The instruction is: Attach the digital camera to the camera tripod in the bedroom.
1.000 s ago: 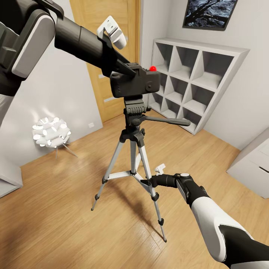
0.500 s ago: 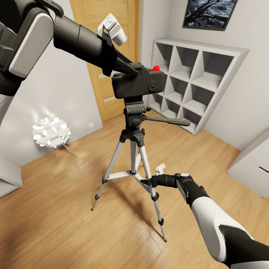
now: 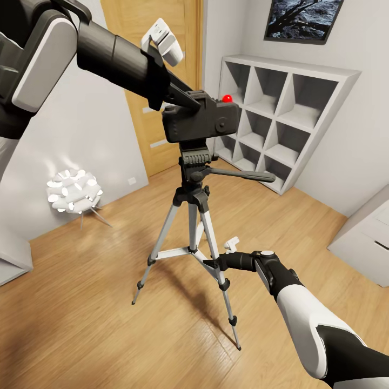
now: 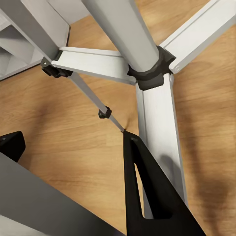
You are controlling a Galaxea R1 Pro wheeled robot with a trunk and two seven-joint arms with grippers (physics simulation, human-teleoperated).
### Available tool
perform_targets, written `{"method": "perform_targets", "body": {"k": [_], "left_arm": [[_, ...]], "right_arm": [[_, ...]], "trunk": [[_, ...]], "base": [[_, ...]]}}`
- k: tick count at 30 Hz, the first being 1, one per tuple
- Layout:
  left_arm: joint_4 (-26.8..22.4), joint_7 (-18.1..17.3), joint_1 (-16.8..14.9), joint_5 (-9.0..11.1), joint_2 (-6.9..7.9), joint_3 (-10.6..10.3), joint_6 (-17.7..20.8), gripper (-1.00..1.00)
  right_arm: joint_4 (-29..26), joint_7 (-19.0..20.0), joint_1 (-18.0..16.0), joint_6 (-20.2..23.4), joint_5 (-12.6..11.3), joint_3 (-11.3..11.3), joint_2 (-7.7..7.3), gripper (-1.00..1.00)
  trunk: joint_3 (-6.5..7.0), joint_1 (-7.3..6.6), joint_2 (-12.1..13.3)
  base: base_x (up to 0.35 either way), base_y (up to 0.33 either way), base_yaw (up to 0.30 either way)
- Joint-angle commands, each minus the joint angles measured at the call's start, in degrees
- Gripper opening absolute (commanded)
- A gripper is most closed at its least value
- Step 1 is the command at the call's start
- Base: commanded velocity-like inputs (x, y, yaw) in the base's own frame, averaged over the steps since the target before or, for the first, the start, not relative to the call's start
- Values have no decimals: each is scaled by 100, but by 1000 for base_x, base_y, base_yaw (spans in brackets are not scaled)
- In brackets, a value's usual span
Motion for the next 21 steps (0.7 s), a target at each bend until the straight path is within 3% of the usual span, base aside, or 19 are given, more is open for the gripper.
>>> {"method": "perform_targets", "body": {"k": [1, 21], "left_arm": [[-2, -17, -11, 14, 7, -11, 13, -100], [-131, -17, -11, 4, 292, -43, 29, -100]], "right_arm": [[94, -423, 54, 50, 312, -4, 5, -100], [102, -423, 54, 50, 312, -5, 5, -100]], "trunk": [[-12, 6, -6], [-12, 6, -6]], "base": [[0, 0, 0], [0, 0, 0]]}}
